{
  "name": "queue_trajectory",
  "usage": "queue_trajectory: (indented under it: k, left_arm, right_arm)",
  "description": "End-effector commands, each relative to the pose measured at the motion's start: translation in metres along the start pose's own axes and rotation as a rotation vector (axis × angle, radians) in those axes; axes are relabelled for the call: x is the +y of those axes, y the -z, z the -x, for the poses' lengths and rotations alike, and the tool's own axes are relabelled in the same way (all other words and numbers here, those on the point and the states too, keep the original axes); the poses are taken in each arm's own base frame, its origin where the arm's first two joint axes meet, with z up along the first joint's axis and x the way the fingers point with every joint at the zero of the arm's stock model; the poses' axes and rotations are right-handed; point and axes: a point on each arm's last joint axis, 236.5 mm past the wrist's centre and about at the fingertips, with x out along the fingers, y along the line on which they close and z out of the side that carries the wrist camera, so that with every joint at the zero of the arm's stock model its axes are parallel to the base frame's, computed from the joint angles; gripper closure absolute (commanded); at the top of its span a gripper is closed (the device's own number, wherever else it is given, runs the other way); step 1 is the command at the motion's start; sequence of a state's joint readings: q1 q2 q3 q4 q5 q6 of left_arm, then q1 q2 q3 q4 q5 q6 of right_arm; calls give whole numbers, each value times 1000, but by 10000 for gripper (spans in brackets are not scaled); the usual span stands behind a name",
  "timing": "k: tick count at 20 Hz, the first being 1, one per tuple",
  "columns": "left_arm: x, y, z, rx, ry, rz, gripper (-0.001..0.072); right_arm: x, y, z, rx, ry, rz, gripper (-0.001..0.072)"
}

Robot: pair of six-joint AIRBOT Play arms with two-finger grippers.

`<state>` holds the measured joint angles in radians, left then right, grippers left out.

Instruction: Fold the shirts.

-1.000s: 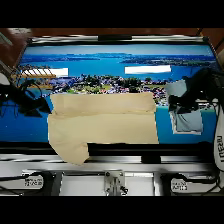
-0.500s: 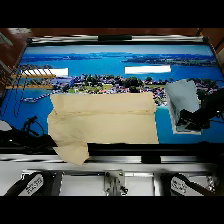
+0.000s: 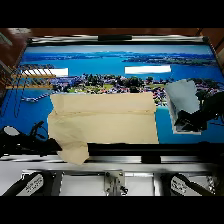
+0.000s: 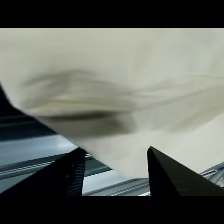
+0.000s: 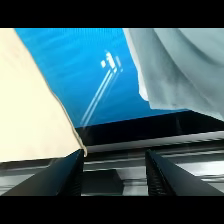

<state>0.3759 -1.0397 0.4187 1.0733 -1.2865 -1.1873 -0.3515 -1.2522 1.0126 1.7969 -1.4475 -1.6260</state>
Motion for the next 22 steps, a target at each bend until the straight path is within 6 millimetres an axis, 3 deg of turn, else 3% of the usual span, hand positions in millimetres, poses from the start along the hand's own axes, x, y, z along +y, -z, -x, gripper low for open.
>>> queue_trajectory:
  k: [1, 3, 4, 6, 9, 13, 18, 19, 20, 21, 22]
  left_arm:
    - [-7, -5, -12, 6, 9, -21, 255]
    - [-12, 1, -21, 50, 1, -55, 299]
    - [-13, 3, -23, 64, -1, -66, 436]
    - [-15, 6, -22, 74, 3, -77, 663]
    - [-19, 2, -12, 76, 20, -97, 673]
    - [-24, -12, 7, 46, 30, -108, 673]
    - [-26, -17, 12, 35, 29, -118, 672]
    - [-26, -17, 12, 35, 29, -124, 673]
    - [-27, -17, 12, 35, 29, -133, 673]
    - [-27, -17, 13, 32, 30, -143, 673]
    - [-29, -17, 15, 37, 33, -170, 673]
  right_arm:
    - [0, -2, -1, -12, -4, -18, 210]
    - [6, 3, -12, 4, -39, -40, 168]
    - [13, 11, -19, 30, -74, -31, 95]
    - [36, 32, -30, 105, -187, 10, 95]
    - [43, 56, -55, 168, -209, 31, 95]
    - [49, 65, -85, 160, -179, 62, 96]
    - [56, 79, -102, 178, -187, 45, 100]
    - [58, 80, -105, 174, -181, 38, 115]
    - [59, 79, -109, 165, -172, 36, 183]
    - [62, 75, -112, 141, -163, 40, 305]
    - [65, 67, -114, 105, -160, 30, 493]
